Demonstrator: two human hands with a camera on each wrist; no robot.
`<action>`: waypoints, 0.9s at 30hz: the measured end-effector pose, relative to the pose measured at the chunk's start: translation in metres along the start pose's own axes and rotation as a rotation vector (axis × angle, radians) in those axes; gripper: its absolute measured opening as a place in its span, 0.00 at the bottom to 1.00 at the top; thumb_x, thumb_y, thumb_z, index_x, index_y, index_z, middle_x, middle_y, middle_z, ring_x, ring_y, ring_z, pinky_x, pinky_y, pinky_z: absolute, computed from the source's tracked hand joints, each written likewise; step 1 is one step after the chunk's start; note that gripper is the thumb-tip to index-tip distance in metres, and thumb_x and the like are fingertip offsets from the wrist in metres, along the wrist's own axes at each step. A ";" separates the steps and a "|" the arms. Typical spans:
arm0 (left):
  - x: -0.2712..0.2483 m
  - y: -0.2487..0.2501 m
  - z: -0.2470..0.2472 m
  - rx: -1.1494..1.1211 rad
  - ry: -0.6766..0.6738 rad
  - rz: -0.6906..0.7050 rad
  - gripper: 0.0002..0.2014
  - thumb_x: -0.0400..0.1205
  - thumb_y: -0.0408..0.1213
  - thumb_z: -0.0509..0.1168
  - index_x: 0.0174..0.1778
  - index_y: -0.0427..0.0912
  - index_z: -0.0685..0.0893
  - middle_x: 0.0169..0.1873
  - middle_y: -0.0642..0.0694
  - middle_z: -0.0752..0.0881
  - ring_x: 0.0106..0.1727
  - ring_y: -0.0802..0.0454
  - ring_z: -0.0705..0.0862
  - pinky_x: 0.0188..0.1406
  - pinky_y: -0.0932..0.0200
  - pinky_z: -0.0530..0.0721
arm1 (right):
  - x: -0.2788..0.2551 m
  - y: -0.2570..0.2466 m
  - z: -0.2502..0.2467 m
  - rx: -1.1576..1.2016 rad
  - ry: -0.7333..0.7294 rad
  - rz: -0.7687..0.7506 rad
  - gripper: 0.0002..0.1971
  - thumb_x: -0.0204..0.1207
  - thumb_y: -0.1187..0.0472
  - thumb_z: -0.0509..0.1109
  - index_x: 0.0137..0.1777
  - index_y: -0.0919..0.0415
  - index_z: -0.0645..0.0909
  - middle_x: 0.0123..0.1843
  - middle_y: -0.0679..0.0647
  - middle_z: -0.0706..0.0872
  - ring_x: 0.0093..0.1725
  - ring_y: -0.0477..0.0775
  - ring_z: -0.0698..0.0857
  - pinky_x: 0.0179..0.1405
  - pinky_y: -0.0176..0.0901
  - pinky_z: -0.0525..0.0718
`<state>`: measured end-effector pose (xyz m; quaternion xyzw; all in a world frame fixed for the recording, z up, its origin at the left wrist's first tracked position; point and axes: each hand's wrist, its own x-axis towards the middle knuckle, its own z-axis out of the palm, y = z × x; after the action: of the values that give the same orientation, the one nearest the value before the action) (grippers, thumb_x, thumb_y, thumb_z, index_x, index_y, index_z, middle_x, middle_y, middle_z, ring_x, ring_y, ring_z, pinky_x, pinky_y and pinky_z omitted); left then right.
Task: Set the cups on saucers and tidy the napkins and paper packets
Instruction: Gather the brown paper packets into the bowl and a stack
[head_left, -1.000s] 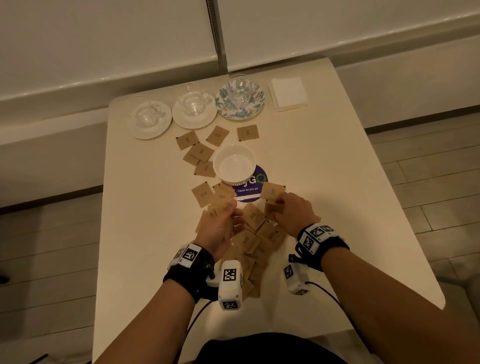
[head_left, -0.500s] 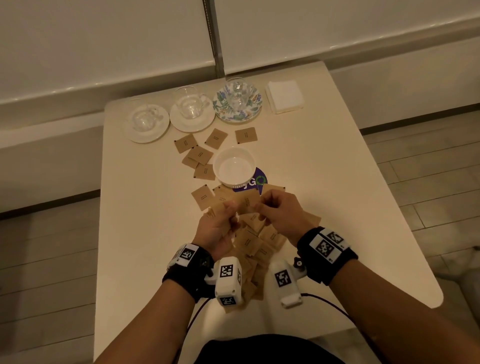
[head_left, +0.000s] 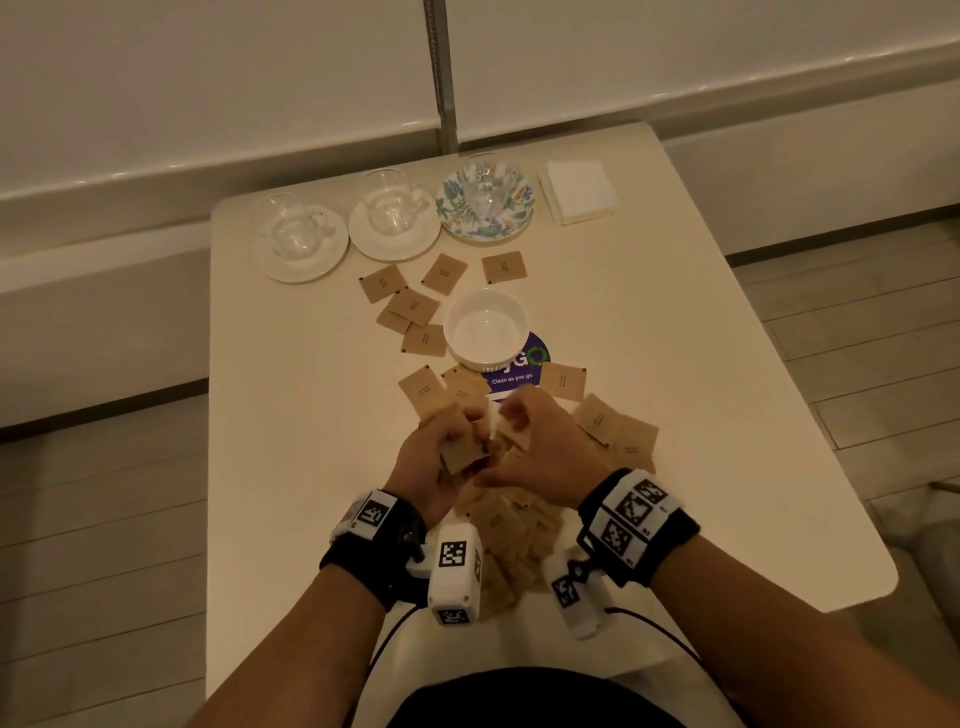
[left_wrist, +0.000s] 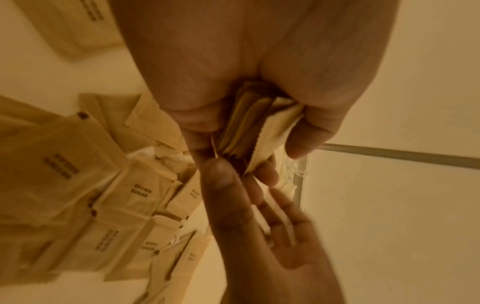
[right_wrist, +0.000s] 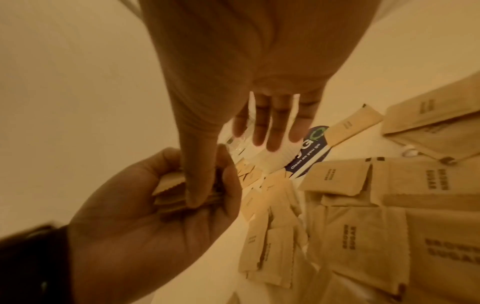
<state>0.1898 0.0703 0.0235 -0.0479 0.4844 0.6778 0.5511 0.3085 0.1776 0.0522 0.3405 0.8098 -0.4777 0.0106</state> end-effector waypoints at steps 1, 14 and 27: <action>0.000 -0.001 -0.003 0.040 -0.013 -0.011 0.11 0.73 0.28 0.62 0.48 0.36 0.86 0.37 0.38 0.83 0.37 0.43 0.85 0.38 0.50 0.84 | 0.000 -0.002 0.003 -0.025 -0.028 -0.111 0.41 0.55 0.46 0.87 0.68 0.49 0.73 0.66 0.46 0.79 0.63 0.48 0.78 0.62 0.44 0.79; 0.002 -0.005 -0.025 0.096 -0.008 -0.059 0.03 0.71 0.33 0.73 0.38 0.42 0.91 0.36 0.40 0.87 0.40 0.46 0.86 0.43 0.50 0.88 | 0.022 0.036 0.025 -0.232 -0.018 -0.006 0.33 0.55 0.31 0.78 0.57 0.48 0.79 0.54 0.42 0.76 0.57 0.46 0.75 0.52 0.41 0.73; 0.020 -0.008 -0.028 0.089 0.160 0.012 0.05 0.78 0.34 0.71 0.48 0.41 0.85 0.33 0.44 0.86 0.35 0.49 0.86 0.37 0.55 0.88 | 0.052 0.054 0.011 0.025 0.084 0.183 0.16 0.73 0.61 0.77 0.59 0.58 0.81 0.48 0.54 0.86 0.46 0.54 0.85 0.44 0.48 0.87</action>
<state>0.1749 0.0632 -0.0078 -0.0742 0.5568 0.6528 0.5083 0.2958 0.2140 -0.0124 0.4327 0.7689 -0.4703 0.0161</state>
